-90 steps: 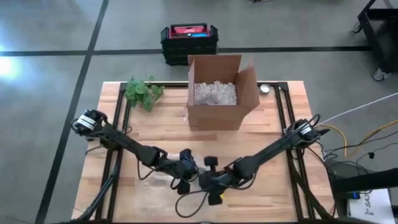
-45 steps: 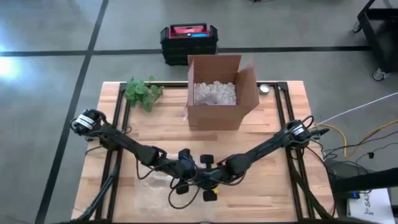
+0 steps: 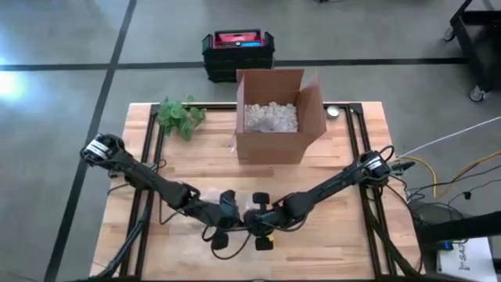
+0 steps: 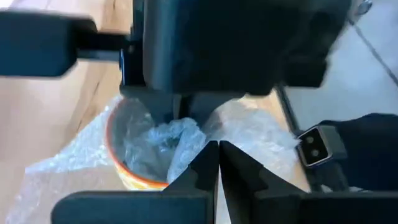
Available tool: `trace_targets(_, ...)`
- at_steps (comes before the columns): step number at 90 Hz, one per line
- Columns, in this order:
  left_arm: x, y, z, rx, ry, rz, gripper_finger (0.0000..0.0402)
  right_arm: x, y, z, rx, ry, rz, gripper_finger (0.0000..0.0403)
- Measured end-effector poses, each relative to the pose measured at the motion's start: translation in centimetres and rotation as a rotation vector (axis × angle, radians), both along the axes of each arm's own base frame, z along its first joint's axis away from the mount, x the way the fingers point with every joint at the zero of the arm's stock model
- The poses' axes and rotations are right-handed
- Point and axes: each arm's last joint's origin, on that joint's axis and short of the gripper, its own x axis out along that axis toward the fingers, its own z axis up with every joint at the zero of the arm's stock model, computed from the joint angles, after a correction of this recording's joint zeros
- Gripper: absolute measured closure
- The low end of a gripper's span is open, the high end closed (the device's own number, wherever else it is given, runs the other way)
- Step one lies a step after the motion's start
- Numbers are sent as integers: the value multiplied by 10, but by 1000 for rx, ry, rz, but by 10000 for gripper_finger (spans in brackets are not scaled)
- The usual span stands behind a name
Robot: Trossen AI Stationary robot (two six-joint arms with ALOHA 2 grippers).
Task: Wrap mug
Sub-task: Wrap the yellow mug with bubble wrap
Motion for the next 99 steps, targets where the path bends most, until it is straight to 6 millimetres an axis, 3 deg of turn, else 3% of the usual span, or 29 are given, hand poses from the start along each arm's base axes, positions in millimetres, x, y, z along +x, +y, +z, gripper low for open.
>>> trace_targets(27,20,3,-35,46,47,84,402,-1,-1,5,5,-5,-3,400)
trace_targets(49,19,4,-29,33,36,84,401,-8,-3,58,-11,29,-2,400)
trace_targets(57,19,4,-30,32,39,86,401,-11,-4,67,-25,53,-3,400)
trace_targets(81,18,5,-29,33,42,87,401,-8,8,60,38,-12,58,400)
trace_targets(99,18,5,-29,27,33,87,401,-4,-15,33,-61,16,-56,400)
